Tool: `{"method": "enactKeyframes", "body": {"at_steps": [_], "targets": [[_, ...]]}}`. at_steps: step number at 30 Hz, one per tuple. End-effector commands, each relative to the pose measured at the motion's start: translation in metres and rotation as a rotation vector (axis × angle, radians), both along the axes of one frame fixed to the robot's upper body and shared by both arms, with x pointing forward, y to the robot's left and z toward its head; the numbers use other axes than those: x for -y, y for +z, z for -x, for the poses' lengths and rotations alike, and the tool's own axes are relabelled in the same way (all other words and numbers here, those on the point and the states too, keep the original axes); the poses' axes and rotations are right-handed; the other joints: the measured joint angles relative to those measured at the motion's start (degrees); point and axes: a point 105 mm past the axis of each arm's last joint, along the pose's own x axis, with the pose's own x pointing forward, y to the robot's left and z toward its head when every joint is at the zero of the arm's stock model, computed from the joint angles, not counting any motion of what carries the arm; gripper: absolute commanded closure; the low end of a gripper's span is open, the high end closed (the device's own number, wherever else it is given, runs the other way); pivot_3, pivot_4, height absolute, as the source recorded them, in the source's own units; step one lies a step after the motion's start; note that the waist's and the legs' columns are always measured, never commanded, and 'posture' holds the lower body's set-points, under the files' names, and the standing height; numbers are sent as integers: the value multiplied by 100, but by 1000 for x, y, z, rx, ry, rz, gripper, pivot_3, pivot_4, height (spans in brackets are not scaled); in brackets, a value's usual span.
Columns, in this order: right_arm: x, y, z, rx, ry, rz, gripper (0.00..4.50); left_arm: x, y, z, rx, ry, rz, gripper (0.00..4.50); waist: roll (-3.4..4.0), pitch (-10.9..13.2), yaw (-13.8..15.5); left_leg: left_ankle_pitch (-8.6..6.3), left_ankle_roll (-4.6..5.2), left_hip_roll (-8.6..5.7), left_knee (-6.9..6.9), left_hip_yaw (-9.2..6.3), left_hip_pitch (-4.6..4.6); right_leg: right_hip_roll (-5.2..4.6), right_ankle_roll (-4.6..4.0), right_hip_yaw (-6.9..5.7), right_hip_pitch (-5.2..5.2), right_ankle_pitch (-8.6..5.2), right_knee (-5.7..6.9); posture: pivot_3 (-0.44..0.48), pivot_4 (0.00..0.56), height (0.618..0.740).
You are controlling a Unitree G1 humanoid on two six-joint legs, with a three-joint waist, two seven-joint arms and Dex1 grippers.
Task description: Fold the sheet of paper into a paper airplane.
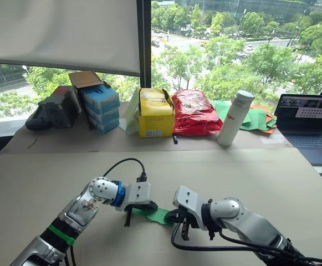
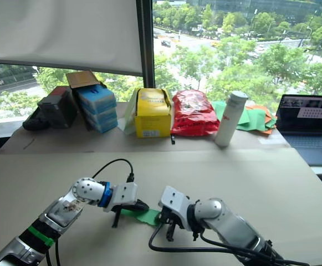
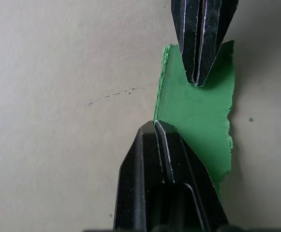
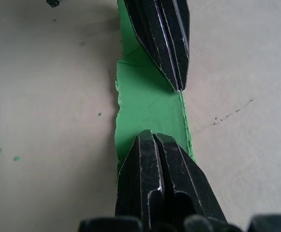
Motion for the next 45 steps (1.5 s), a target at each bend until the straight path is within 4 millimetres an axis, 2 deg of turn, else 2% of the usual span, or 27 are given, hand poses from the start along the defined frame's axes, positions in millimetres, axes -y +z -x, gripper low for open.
{"method": "enactKeyframes", "body": {"at_steps": [1,7,12,21,24,29,31,32,35,38,45], "targets": [[17,-28,1,-95,-73,107,4441,-37,-30,6,-97,79,-133,4500,6,-4,-22,-2,-3,2,-1,0,3,0,-1,1,1,-1,0,0,150,740],[16,-28,1,-93,-61,104,4441,-60,-33,3,-93,138,-170,4500,23,-15,-40,-3,-8,6,-15,0,20,1,-7,4,9,-4,0,0,150,740],[16,-26,0,-87,-55,107,4441,-82,-34,9,-102,204,-188,4500,29,-22,-112,2,-16,5,-58,5,56,-22,-18,7,19,-10,0,0,150,740],[13,-23,-1,-75,-37,98,4441,-87,-26,3,-66,255,-159,4500,50,-34,-98,8,-26,1,-80,6,64,-28,-20,-1,20,-12,-2,0,150,740],[9,-17,-3,-45,-31,74,4441,-82,-8,-7,-26,315,-56,4500,51,-34,-107,10,-28,1,-83,6,64,-29,-20,1,17,-12,-2,0,150,740],[-1,18,-9,86,2,-44,4441,-83,39,-19,-2,446,186,4500,14,1,-104,16,-38,3,-83,5,47,-27,-20,-2,1,-12,1,0,150,740],[-4,33,-9,134,16,-98,4441,-80,55,-14,-47,466,302,4500,3,6,-100,24,-48,-2,-79,4,-4,-27,-20,-3,-50,-10,7,0,150,740],[-5,41,-8,160,19,-123,4441,-79,60,-8,-83,466,349,4500,2,7,-96,48,-86,-5,-71,5,-47,-27,-19,-1,-84,-8,14,0,150,740],[-5,62,-2,213,35,-189,4441,-75,62,19,-229,457,432,4500,3,9,-105,50,-87,-13,-68,6,-85,-11,-18,-18,-98,-7,17,0,150,740],[-2,73,13,172,68,-257,3629,-70,58,40,-321,459,451,4500,-2,13,-118,47,-83,-11,-79,6,-95,22,-11,-39,-90,-9,4,0,150,740],[0,78,42,65,188,-318,1165,-60,62,47,-361,466,477,4500,-17,79,-5,49,-87,-9,-60,4,-88,28,-4,-23,-83,-10,-2,0,150,740]]}}
